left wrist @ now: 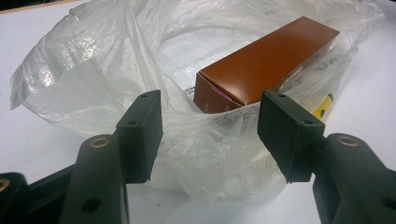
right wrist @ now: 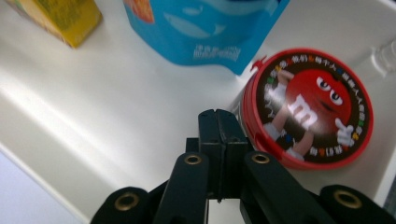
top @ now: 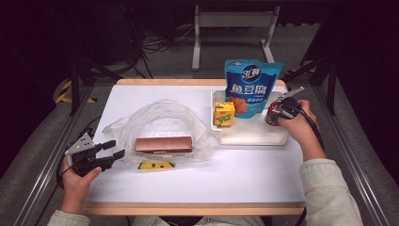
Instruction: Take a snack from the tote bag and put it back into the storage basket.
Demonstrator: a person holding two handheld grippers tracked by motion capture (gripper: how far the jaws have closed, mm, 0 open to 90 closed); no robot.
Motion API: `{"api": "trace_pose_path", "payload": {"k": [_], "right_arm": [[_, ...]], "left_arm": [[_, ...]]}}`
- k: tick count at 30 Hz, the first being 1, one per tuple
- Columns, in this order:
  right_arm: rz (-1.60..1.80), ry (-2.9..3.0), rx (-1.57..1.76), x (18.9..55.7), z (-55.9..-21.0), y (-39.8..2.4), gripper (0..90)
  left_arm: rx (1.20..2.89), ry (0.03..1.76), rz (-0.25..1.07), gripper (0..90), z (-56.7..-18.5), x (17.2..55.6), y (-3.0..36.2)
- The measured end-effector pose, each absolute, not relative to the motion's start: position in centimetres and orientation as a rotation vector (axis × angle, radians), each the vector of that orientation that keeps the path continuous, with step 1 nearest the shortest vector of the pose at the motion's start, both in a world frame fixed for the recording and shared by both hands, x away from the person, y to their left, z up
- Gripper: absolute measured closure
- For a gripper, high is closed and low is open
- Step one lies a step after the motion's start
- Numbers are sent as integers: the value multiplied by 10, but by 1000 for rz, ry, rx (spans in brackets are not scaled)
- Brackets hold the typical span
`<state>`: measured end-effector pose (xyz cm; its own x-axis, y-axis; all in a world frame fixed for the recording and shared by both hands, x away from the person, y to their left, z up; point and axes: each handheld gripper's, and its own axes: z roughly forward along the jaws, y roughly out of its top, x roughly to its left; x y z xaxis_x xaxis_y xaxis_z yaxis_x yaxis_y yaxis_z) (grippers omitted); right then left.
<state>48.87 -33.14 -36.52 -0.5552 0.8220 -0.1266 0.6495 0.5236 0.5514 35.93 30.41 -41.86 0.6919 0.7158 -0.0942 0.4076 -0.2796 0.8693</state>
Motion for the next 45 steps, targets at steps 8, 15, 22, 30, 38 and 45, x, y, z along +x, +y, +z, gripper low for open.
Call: {"api": "trace_pose_path", "payload": {"k": [8, 15, 22, 30, 38, 45], "right_arm": [[609, 2390, 1286, 489, -371, -338, 900], [560, 2367, 1342, 493, -374, -342, 900], [546, 2308, 1385, 497, -374, -345, 900], [538, 2233, 1432, 506, -378, -351, 900], [564, 2190, 1458, 508, -379, -355, 900], [673, 2208, 1394, 496, -362, -345, 892]], "left_arm": [[1908, 871, 394, 411, -418, 359, 305], [1908, 871, 394, 411, -418, 359, 305], [1909, 871, 394, 411, -419, 359, 305], [1909, 872, 394, 411, -419, 359, 305], [1908, 873, 393, 411, -419, 359, 305], [1905, 873, 392, 411, -418, 359, 305]]}}
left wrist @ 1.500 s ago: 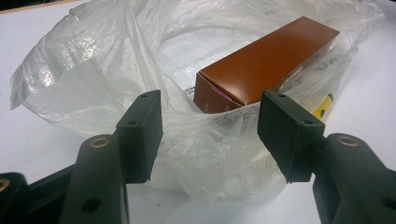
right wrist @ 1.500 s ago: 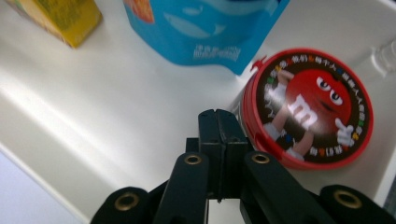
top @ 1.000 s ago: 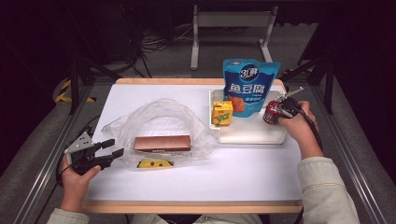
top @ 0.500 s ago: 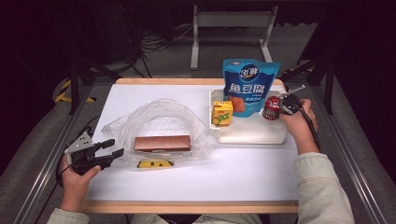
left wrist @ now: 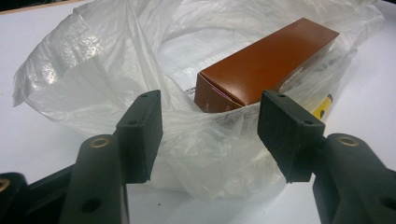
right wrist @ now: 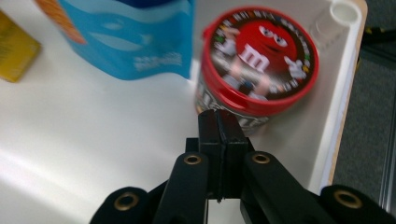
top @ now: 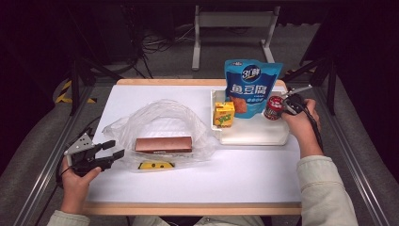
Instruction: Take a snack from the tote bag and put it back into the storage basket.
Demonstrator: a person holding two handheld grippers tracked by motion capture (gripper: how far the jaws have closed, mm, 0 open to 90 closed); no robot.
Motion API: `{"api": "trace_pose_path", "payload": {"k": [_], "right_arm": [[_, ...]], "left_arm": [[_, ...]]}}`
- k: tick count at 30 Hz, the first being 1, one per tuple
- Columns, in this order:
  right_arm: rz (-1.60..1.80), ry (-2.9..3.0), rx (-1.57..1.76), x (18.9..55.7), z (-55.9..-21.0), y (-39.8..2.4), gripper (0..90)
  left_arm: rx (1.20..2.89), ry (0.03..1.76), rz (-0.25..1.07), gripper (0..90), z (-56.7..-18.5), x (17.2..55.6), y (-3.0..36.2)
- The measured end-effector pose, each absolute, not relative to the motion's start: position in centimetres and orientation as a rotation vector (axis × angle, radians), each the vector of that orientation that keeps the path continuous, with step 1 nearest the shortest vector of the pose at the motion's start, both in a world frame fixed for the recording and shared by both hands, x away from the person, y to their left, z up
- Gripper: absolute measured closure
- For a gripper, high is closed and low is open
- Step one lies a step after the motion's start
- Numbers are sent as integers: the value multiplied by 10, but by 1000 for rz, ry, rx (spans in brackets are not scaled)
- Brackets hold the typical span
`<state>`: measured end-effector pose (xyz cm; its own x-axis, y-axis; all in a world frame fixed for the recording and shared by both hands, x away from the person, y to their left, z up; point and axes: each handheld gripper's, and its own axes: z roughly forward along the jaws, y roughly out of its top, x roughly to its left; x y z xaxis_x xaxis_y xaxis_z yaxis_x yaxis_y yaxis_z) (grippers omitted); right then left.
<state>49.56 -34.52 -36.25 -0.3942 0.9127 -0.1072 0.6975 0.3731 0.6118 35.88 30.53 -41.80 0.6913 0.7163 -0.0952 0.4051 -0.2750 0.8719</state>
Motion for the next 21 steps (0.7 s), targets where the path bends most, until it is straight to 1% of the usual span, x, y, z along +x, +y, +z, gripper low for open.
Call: {"api": "trace_pose_path", "payload": {"k": [5, 7, 10, 11, 12, 13, 16, 17, 21], "right_arm": [[792, 2208, 1305, 483, -346, -333, 831], [846, 2210, 1267, 477, -340, -326, 766], [923, 2204, 1212, 469, -333, -315, 610], [923, 2204, 1212, 469, -333, -315, 610], [960, 2207, 1185, 465, -330, -309, 560], [974, 2206, 1169, 464, -328, -307, 537], [1026, 2218, 1120, 458, -321, -296, 488], [1044, 2225, 1091, 456, -318, -289, 456], [1091, 2235, 1053, 453, -313, -279, 423]], "left_arm": [[1898, 873, 394, 411, -417, 358, 306], [1899, 876, 391, 411, -417, 358, 306], [1903, 871, 391, 411, -418, 358, 305], [1903, 871, 391, 411, -418, 358, 305], [1902, 871, 391, 411, -418, 358, 305], [1901, 872, 391, 411, -418, 358, 305], [1900, 869, 394, 411, -417, 358, 306], [1900, 870, 394, 411, -417, 358, 306], [1900, 872, 395, 411, -417, 358, 306]]}}
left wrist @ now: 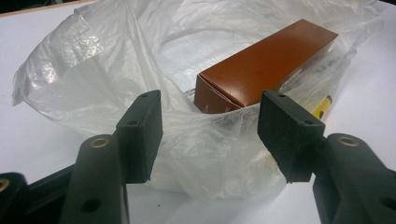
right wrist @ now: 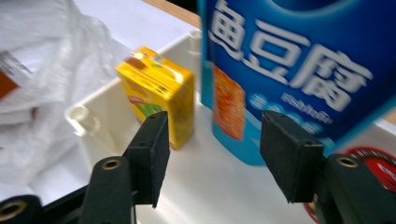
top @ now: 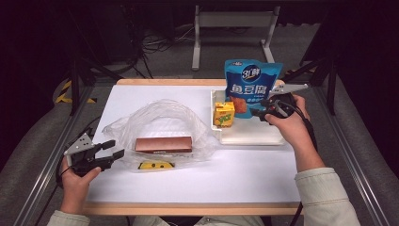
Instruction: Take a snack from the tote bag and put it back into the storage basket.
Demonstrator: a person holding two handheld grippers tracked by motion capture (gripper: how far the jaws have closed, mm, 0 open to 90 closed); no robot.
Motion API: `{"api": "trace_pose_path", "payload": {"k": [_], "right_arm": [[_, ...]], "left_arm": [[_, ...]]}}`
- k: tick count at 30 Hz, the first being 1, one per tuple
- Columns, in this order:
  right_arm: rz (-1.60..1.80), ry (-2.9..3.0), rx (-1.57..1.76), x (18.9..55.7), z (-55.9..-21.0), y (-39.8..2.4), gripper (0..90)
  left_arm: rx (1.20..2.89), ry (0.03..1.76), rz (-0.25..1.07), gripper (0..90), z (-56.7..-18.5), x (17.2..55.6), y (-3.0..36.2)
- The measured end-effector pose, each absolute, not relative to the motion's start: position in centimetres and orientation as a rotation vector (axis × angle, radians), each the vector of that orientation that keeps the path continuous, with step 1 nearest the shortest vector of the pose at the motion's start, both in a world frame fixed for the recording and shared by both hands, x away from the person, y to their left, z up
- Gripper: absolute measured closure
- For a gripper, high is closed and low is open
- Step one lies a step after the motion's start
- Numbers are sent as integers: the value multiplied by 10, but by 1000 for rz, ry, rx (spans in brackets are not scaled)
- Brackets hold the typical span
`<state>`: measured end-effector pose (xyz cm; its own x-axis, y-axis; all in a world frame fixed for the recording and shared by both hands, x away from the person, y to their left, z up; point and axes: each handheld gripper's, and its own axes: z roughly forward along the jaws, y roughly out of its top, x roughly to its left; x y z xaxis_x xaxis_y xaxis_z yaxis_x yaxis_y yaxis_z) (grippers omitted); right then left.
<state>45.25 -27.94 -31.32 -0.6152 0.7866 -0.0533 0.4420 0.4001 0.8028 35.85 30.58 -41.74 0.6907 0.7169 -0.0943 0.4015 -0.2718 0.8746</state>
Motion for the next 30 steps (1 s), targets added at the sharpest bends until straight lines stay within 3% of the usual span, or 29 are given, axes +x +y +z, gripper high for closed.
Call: {"api": "trace_pose_path", "payload": {"k": [18, 30], "right_arm": [[1263, 2308, 814, 434, -287, -222, 323], [1302, 2367, 696, 435, -281, -190, 309]], "left_arm": [[1897, 869, 397, 411, -417, 358, 306], [1895, 869, 396, 412, -417, 358, 306]]}}
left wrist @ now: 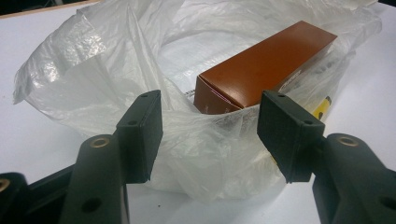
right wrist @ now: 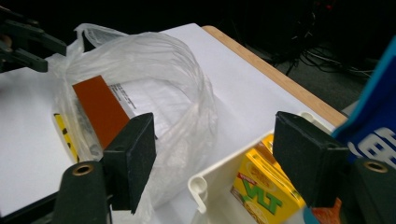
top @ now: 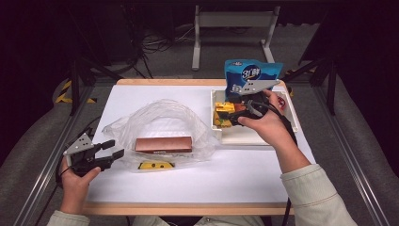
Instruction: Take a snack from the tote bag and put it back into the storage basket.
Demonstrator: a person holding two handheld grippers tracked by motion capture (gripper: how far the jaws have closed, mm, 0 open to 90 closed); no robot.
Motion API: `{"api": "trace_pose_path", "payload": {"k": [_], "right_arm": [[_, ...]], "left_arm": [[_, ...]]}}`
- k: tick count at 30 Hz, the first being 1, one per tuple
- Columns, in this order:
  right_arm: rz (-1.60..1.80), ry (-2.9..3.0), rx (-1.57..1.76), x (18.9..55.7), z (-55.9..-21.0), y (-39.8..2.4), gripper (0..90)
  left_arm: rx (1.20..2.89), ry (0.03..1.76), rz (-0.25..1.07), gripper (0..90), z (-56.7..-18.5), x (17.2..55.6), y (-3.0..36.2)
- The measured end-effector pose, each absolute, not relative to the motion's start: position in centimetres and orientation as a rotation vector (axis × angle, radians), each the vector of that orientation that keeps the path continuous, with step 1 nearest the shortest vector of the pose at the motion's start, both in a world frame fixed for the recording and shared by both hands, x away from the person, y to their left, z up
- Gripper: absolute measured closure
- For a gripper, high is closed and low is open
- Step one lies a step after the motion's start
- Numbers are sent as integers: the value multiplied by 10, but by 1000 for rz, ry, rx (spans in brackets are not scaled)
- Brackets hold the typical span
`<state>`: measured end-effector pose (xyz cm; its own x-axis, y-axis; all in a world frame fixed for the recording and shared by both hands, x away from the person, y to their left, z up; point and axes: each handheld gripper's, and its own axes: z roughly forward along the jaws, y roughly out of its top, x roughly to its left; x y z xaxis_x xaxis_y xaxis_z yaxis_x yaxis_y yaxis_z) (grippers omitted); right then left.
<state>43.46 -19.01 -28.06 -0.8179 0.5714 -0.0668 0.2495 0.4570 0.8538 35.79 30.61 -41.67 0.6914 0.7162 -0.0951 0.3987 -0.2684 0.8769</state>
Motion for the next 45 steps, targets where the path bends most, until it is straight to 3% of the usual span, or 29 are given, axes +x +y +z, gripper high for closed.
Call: {"api": "trace_pose_path", "payload": {"k": [26, 45], "right_arm": [[1401, 2504, 424, 441, -305, -90, 309], [1344, 2594, 317, 444, -328, -46, 315]], "left_arm": [[1885, 864, 400, 413, -416, 357, 308], [1888, 861, 413, 413, -415, 348, 311]]}}
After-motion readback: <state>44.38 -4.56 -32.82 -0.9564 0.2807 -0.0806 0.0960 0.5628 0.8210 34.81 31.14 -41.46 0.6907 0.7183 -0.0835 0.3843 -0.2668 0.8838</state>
